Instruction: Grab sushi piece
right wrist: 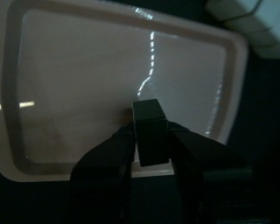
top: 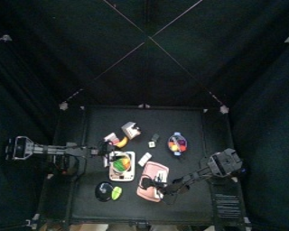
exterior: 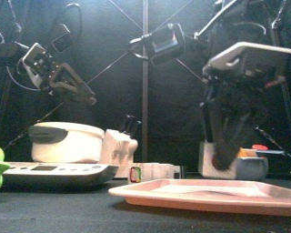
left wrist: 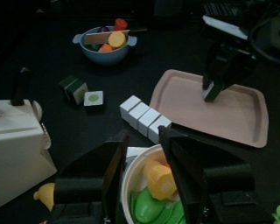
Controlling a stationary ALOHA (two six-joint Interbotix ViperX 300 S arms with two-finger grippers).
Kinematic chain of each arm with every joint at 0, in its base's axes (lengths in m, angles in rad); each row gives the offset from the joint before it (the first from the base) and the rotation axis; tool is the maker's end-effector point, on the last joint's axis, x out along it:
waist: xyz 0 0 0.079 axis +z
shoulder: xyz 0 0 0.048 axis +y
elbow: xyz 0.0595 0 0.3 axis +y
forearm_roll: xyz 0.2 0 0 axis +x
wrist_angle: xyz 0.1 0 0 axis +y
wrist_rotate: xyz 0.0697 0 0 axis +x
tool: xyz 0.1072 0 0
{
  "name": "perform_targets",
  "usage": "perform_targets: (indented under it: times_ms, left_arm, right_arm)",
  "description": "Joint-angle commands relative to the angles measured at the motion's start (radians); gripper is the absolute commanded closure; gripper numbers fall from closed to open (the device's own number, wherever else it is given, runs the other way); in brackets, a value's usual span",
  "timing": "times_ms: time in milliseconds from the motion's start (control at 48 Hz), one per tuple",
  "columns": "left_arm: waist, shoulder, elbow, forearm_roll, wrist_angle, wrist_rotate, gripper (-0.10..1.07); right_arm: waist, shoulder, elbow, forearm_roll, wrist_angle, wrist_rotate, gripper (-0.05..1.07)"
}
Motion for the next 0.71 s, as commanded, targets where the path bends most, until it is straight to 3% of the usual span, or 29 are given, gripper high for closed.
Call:
perform_targets:
  times_ms: [0, 438, 688]
  left_arm:
    - [0.003, -0.003, -0.012, 0.000, -0.003, -0.002, 0.22]
    - [0.002, -0.003, -0.011, 0.000, -0.003, -0.002, 0.22]
    - [0.002, -0.003, -0.017, 0.000, -0.003, 0.000, 0.22]
  right_arm:
    - [0.002, -0.072, -0.041, -0.037, 0.051, 0.006, 0.39]
    - [-0.009, -0.080, -0.046, -0.052, 0.086, 0.015, 0.39]
    - [-0.072, -0.147, -0.009, -0.092, 0.014, 0.063, 0.39]
